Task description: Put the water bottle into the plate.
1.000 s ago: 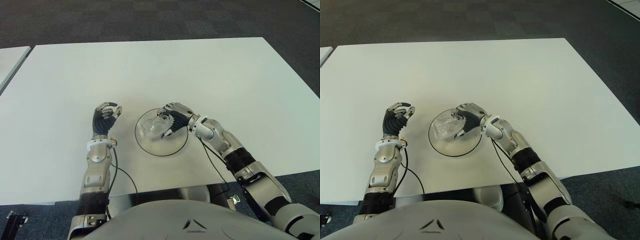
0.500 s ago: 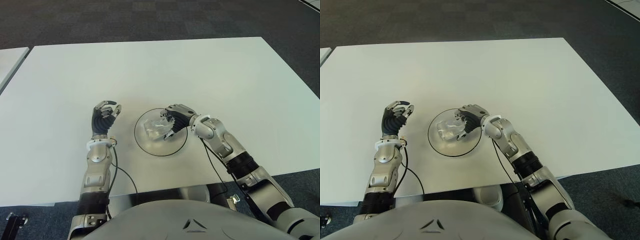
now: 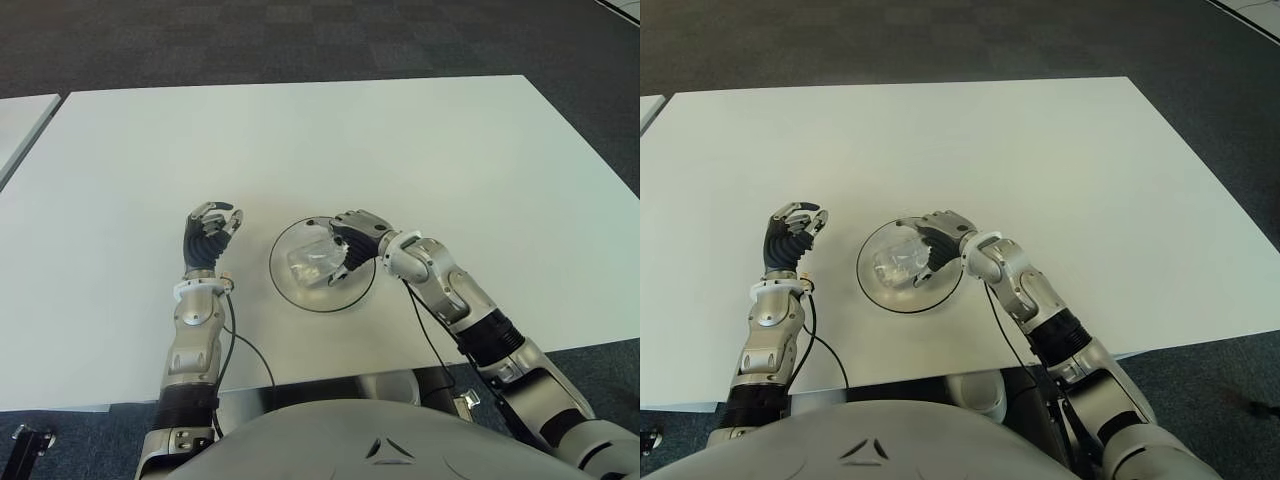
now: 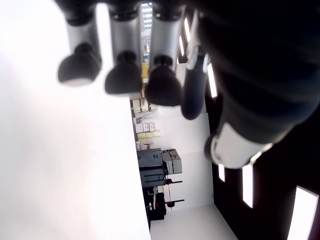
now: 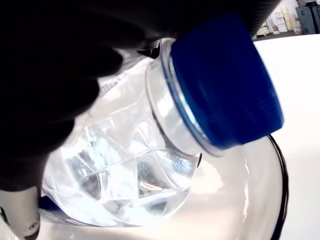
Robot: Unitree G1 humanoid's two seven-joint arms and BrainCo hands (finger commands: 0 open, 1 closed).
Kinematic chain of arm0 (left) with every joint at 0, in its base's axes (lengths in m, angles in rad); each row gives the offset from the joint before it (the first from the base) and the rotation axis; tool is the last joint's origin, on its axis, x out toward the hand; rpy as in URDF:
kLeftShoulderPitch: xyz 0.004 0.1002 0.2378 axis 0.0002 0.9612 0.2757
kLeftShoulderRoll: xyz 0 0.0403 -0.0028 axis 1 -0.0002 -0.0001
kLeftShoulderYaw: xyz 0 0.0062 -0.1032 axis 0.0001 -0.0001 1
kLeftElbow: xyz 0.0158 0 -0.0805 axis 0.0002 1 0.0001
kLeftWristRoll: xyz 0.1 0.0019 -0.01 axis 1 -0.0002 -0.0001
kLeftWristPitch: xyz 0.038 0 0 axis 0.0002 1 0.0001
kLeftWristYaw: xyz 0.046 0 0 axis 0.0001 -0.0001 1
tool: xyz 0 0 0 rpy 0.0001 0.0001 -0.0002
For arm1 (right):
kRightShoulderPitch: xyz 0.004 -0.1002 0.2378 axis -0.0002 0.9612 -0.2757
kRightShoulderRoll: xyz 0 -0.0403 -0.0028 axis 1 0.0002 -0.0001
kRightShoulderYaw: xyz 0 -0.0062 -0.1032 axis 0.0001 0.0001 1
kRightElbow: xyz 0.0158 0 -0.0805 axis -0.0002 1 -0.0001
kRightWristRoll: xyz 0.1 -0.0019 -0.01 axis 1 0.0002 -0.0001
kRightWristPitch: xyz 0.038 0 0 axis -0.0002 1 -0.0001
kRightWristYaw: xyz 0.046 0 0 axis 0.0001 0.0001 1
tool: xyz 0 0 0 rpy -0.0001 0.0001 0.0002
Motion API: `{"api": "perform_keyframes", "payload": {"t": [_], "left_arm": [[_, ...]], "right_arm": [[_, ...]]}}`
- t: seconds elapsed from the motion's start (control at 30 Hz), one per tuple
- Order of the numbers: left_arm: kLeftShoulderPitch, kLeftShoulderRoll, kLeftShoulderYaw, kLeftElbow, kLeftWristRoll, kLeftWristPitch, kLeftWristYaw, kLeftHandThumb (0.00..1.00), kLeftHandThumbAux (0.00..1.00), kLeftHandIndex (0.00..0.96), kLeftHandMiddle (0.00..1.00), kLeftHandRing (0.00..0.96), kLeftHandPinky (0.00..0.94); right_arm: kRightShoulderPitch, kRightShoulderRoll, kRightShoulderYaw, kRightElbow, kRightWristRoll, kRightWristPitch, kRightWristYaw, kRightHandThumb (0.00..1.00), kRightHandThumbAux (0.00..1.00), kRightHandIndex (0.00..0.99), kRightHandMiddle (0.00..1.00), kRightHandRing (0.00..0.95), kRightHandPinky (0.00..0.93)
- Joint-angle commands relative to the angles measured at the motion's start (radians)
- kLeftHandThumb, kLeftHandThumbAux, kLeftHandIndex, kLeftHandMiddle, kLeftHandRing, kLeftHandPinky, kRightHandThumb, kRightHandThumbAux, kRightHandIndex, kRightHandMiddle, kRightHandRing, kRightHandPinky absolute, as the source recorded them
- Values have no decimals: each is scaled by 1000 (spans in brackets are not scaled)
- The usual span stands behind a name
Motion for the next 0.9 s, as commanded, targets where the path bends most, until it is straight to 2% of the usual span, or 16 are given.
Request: {"api": "perform_keyframes", "payload": {"t": [0.03, 0.33, 0.63, 0.9], "left_arm": [[2, 3, 0, -3, 1, 17, -11, 715, 715, 440, 828, 833, 836], [0, 5, 2, 3, -6, 13, -16, 715, 715, 440, 828, 835, 838], [-1, 6, 0, 9, 2, -1, -10, 714, 715, 439, 833, 841, 847], [4, 6, 0, 1, 7, 12, -5, 713, 716, 439, 829, 840, 843]], "right_arm": [[7, -6, 4, -16, -18, -27, -45, 276, 537, 1, 0, 0, 1], [24, -12, 1, 20, -31, -107, -184, 393, 272, 0, 0, 0, 0], [34, -3, -6, 47, -23, -134, -260, 456, 169, 0, 0, 0, 0], [46, 5, -11, 44, -27, -121, -284, 504, 139, 0, 0, 0, 0]]}}
